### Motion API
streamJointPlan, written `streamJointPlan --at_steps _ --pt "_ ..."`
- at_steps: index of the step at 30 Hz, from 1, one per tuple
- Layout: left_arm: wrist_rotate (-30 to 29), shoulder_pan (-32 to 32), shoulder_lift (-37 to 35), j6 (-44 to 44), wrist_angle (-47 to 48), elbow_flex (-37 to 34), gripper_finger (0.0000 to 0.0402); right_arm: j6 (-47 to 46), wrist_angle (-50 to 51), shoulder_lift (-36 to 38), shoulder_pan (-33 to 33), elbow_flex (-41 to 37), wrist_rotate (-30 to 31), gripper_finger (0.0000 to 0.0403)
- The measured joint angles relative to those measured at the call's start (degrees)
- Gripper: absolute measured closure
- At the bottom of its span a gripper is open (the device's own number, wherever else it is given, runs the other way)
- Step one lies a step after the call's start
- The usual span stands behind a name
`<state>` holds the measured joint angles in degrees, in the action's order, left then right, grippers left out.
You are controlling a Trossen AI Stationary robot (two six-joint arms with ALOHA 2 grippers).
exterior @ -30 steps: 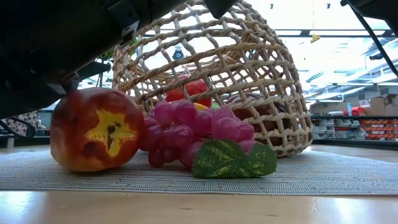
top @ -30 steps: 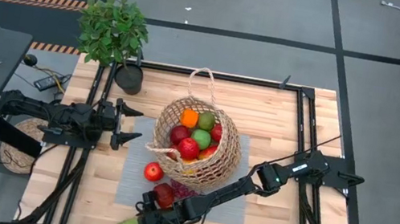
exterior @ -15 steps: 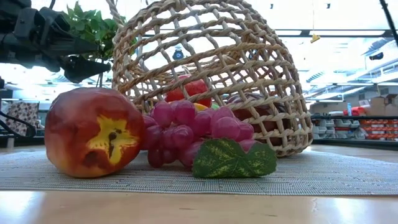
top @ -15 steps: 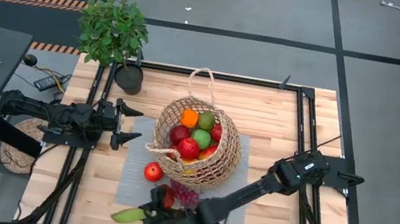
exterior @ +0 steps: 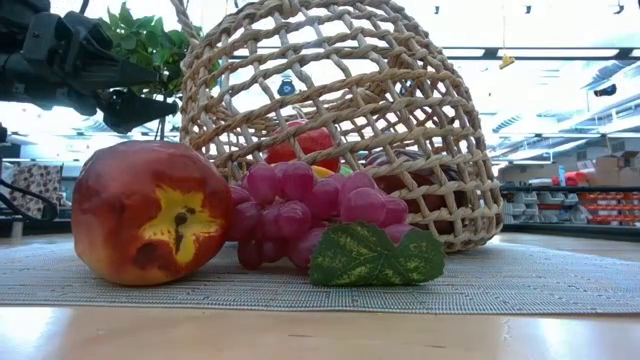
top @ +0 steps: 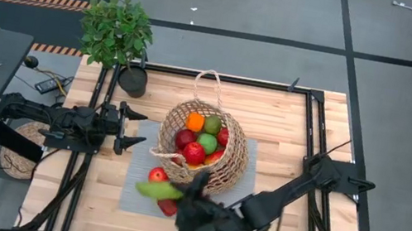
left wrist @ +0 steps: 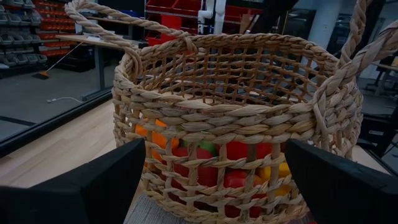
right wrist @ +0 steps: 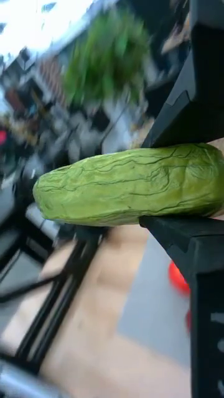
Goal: Build produce basket
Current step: Put the cucumber into the basket
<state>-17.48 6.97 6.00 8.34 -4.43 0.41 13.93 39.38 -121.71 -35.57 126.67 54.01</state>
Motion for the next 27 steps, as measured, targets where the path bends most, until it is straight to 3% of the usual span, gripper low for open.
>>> streamJointPlan --at_steps 7,23,27 --pt "0.0 0.0 0.0 0.0 0.0 0.0 0.001 4.6 2.3 7.0 0.7 0.0 8.3 0.0242" --pt "0.0 0.0 0.0 0.0 0.0 0.0 0.001 24.8 2.5 15.8 7.9 0.0 9.8 0.0242" --pt "0.0 0.0 0.0 0.0 0.0 0.0 0.001 35.9 4.2 16.0 9.3 0.0 12.8 0.0242"
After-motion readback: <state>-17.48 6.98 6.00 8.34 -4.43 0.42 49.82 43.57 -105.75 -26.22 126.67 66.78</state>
